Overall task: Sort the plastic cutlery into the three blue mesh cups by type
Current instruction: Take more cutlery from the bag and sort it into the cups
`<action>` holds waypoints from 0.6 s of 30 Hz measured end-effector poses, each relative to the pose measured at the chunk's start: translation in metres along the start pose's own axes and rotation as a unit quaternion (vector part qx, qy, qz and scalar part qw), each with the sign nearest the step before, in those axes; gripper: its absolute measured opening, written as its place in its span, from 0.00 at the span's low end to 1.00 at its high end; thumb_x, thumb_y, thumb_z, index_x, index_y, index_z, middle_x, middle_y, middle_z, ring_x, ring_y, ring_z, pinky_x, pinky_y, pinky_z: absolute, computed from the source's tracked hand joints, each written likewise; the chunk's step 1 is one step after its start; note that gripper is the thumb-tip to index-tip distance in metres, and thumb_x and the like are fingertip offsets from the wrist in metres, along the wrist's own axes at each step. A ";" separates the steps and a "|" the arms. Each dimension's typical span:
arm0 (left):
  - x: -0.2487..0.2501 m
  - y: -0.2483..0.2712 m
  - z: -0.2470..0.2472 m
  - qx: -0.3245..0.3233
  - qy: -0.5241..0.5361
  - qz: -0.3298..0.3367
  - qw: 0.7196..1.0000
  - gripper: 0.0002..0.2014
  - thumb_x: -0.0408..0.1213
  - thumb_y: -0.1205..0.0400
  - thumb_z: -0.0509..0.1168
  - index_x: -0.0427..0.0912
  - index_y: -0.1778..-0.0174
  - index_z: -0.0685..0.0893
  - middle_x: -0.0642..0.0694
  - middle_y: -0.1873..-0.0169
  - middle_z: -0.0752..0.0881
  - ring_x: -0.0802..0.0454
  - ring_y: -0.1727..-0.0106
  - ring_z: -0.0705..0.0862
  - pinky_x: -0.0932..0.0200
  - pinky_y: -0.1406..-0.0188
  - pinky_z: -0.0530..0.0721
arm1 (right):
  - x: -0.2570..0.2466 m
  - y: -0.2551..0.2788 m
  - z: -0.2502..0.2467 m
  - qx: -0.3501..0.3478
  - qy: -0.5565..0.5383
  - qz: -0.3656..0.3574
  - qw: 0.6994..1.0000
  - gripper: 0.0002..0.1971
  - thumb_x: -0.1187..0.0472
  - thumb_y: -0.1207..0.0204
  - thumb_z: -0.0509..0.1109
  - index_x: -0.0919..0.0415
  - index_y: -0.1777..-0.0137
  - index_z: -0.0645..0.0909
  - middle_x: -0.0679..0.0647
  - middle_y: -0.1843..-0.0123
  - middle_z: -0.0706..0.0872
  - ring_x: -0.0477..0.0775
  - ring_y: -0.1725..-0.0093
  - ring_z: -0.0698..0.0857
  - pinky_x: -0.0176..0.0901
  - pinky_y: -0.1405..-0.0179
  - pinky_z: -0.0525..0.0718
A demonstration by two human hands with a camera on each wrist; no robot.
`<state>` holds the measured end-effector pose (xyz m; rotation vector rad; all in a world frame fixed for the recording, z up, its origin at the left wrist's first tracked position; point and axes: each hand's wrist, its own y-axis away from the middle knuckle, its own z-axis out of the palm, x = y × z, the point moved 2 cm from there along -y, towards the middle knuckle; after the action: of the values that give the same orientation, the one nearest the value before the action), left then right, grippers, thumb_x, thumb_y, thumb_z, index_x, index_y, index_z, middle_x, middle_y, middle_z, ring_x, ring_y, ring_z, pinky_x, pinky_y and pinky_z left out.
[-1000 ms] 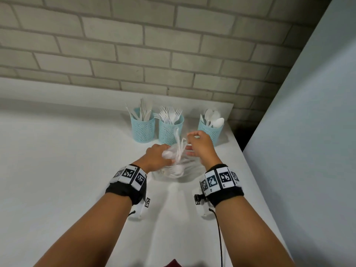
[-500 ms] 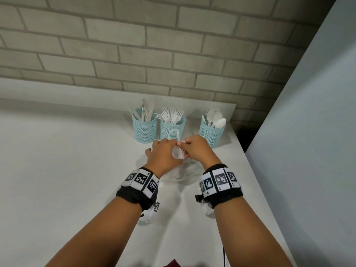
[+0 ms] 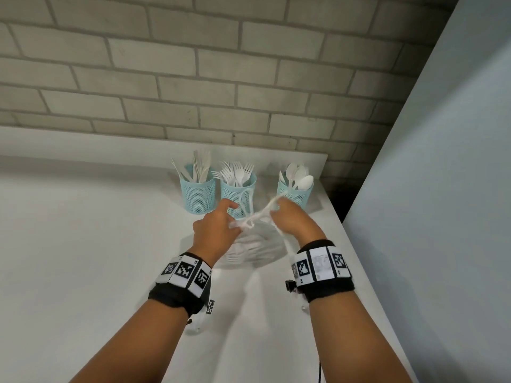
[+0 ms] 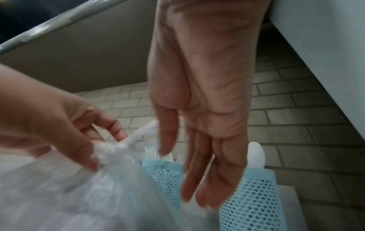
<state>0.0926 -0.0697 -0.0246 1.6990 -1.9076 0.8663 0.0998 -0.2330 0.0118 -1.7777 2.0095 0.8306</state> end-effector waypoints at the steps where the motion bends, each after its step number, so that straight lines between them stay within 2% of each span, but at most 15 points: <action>1: 0.000 0.000 -0.001 -0.003 0.006 -0.001 1.000 0.16 0.41 0.26 0.72 0.52 0.44 0.78 0.55 0.59 0.82 0.49 0.47 0.83 0.52 0.42 0.71 | 0.004 0.001 0.007 -0.057 0.080 -0.008 0.995 0.19 0.64 0.19 0.60 0.61 0.28 0.73 0.59 0.30 0.78 0.60 0.32 0.77 0.48 0.35 0.73; 3: 0.001 -0.002 -0.003 -0.019 0.009 -0.001 1.000 0.09 0.41 0.27 0.74 0.54 0.56 0.80 0.57 0.60 0.83 0.52 0.48 0.84 0.49 0.39 0.75 | 0.003 0.005 0.021 -0.102 0.139 -0.038 0.984 0.23 0.60 0.23 0.67 0.55 0.28 0.74 0.56 0.27 0.76 0.61 0.28 0.72 0.51 0.32 0.70; 4: 0.001 -0.002 -0.004 -0.025 0.008 0.002 1.000 0.08 0.42 0.28 0.74 0.56 0.61 0.81 0.59 0.62 0.84 0.54 0.49 0.84 0.48 0.39 0.76 | 0.002 0.006 0.027 -0.081 0.139 -0.045 0.986 0.20 0.57 0.24 0.69 0.52 0.31 0.78 0.56 0.30 0.78 0.62 0.28 0.70 0.52 0.34 0.70; 6: 0.001 -0.003 -0.009 -0.030 0.004 0.007 1.000 0.06 0.43 0.28 0.75 0.56 0.65 0.83 0.59 0.63 0.84 0.56 0.51 0.84 0.49 0.39 0.77 | 0.000 0.003 0.031 0.004 0.124 -0.050 0.991 0.13 0.50 0.26 0.71 0.50 0.43 0.86 0.55 0.40 0.85 0.61 0.34 0.73 0.51 0.37 0.71; 8: -0.003 -0.003 -0.017 -0.022 -0.007 0.004 1.000 0.06 0.45 0.28 0.75 0.56 0.67 0.83 0.60 0.65 0.83 0.58 0.53 0.83 0.49 0.39 0.76 | 0.005 0.001 0.029 0.049 0.113 -0.038 0.992 0.13 0.44 0.29 0.73 0.51 0.54 0.89 0.52 0.49 0.88 0.57 0.40 0.78 0.51 0.38 0.72; 9: -0.006 -0.003 -0.021 -0.015 -0.007 -0.002 1.000 0.08 0.46 0.28 0.75 0.56 0.69 0.82 0.61 0.66 0.83 0.59 0.54 0.82 0.50 0.40 0.76 | 0.010 0.001 0.026 0.057 0.104 -0.034 0.992 0.14 0.42 0.30 0.73 0.51 0.56 0.89 0.50 0.51 0.89 0.56 0.41 0.80 0.50 0.38 0.72; 11: -0.012 -0.003 -0.025 -0.004 0.003 -0.009 1.000 0.11 0.46 0.28 0.75 0.56 0.72 0.80 0.63 0.69 0.81 0.59 0.55 0.82 0.50 0.40 0.77 | 0.018 -0.001 0.022 0.073 0.076 -0.031 0.994 0.15 0.41 0.30 0.73 0.52 0.55 0.90 0.48 0.48 0.90 0.54 0.41 0.82 0.50 0.36 0.73; 14: -0.013 -0.004 -0.024 -0.035 0.040 0.014 0.998 0.11 0.45 0.29 0.76 0.59 0.71 0.79 0.66 0.67 0.81 0.61 0.54 0.82 0.45 0.38 0.78 | 0.017 -0.002 0.022 0.083 -0.034 -0.076 0.993 0.13 0.50 0.32 0.77 0.56 0.52 0.90 0.49 0.44 0.89 0.52 0.40 0.83 0.50 0.34 0.75; 16: -0.008 -0.004 -0.022 -0.075 0.058 0.037 0.995 0.11 0.47 0.32 0.78 0.62 0.68 0.80 0.64 0.63 0.84 0.59 0.51 0.84 0.44 0.39 0.79 | 0.007 0.004 0.024 0.082 -0.111 -0.139 0.981 0.08 0.60 0.33 0.79 0.63 0.56 0.89 0.53 0.45 0.90 0.49 0.45 0.85 0.35 0.41 0.77; 18: -0.004 -0.007 -0.022 -0.093 0.059 0.049 0.993 0.10 0.48 0.34 0.79 0.62 0.68 0.82 0.61 0.63 0.86 0.56 0.52 0.85 0.45 0.41 0.81 | 0.002 0.008 0.022 0.077 -0.144 -0.176 0.971 0.05 0.67 0.33 0.78 0.67 0.58 0.89 0.56 0.49 0.90 0.47 0.52 0.84 0.29 0.49 0.77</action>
<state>0.0980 -0.0511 -0.0108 1.4247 -1.9395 0.7789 0.0883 -0.2202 -0.0050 -1.7396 1.4773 0.7448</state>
